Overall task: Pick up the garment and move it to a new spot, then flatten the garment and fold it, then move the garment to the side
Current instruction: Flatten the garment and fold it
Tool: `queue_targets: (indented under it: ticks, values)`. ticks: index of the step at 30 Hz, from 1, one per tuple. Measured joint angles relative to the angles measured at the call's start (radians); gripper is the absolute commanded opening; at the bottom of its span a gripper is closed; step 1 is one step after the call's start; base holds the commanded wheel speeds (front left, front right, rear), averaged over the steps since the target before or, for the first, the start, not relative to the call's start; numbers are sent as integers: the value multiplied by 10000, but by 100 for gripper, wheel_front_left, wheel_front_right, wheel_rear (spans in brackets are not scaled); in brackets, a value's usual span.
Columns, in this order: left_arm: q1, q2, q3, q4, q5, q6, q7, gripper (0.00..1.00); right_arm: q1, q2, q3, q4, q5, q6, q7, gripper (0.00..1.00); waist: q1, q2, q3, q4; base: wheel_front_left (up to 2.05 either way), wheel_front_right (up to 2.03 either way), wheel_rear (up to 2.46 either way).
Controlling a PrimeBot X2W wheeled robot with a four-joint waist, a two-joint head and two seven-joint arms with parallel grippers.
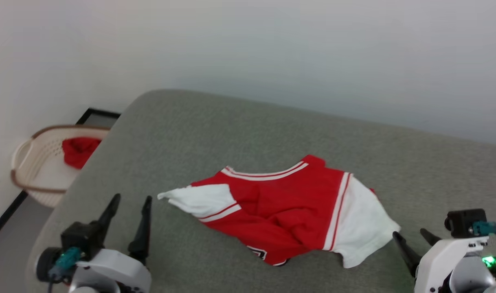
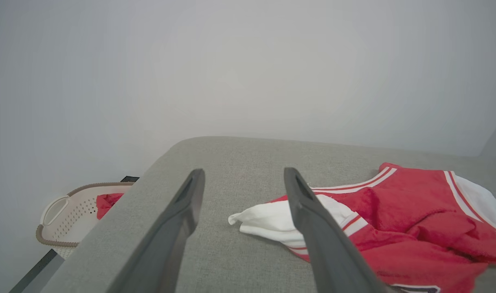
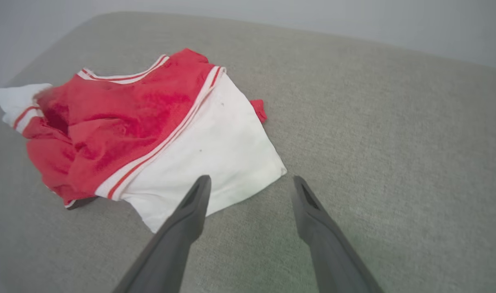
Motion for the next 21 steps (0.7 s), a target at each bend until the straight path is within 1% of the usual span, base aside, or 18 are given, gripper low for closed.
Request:
queue_targets:
  ticks: [7,10,15,21]
  values:
    - [-219,-1051,631,293,825,-679,0,100,-591,-372,25,173,-376,0,940,100,0,0,797,634,0,0,0]
    - [-332,-1427,953,445,1081,-928,0,100,-824,-385,-104,336,-598,0,1237,100,0,0,1134,883,0,0,0]
    - [-519,-1925,1453,706,1505,-1425,0,100,-1166,-387,-253,719,-920,0,1590,100,0,0,1645,1267,0,0,0]
    - [-634,-2362,2006,934,1906,-1778,0,100,-1500,-337,-313,1177,-1308,0,1789,100,0,0,2025,1698,0,0,0]
